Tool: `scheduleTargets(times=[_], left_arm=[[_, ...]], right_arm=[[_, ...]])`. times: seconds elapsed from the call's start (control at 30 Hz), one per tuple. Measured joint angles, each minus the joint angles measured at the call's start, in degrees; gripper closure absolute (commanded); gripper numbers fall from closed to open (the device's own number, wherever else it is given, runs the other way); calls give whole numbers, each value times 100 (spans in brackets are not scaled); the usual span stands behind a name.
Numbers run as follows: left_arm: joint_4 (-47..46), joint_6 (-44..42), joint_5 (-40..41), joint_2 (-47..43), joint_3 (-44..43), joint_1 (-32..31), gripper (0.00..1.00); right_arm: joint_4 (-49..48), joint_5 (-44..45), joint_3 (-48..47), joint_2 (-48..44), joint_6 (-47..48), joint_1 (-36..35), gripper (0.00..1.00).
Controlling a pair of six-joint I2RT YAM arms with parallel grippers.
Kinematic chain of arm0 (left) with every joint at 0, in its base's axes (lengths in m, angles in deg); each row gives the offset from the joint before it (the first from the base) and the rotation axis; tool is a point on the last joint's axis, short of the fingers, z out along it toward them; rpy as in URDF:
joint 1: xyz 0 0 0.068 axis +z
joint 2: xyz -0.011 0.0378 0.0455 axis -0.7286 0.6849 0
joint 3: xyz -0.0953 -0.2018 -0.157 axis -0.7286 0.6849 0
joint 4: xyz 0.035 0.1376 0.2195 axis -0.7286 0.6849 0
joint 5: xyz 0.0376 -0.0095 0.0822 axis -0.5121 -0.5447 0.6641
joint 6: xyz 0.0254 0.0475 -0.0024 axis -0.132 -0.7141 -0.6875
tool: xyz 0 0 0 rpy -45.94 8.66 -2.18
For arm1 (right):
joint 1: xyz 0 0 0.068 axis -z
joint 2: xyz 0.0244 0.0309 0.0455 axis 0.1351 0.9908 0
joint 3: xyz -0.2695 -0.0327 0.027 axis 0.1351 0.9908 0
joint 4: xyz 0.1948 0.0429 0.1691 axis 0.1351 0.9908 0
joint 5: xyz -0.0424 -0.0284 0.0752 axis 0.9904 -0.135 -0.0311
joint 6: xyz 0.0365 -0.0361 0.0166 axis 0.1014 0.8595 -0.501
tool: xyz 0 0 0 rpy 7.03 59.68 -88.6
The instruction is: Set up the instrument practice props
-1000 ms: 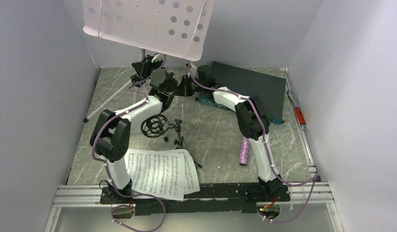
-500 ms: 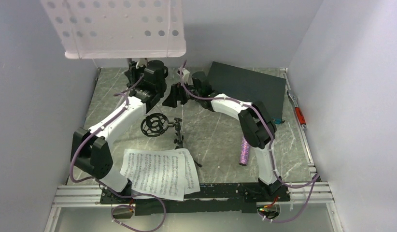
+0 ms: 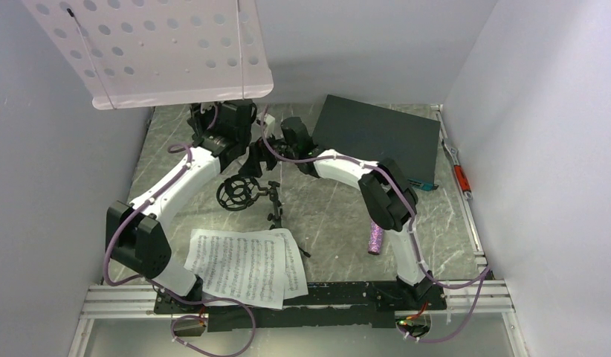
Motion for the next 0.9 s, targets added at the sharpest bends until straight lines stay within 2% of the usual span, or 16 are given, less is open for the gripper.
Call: scheduleTargets(times=[0.07, 0.2, 0.33, 0.47, 0.63, 0.9], left_arm=[[133, 87, -37, 0, -46, 2, 97], [372, 251, -92, 13, -131, 7, 97], [442, 282, -179, 22, -162, 59, 97], [400, 247, -387, 22, -160, 133, 97], [96, 98, -999, 22, -98, 212, 97], [-20, 79, -1528, 68, -103, 214, 97]], right_arm=[[11, 26, -17, 72, 61, -35, 14], [96, 98, -85, 238, 96, -42, 32], [352, 116, -431, 372, 92, -131, 61], [472, 162, -686, 444, 142, -229, 98], [367, 44, -695, 474, 713, -297, 100], [387, 144, -699, 474, 616, -192, 100]])
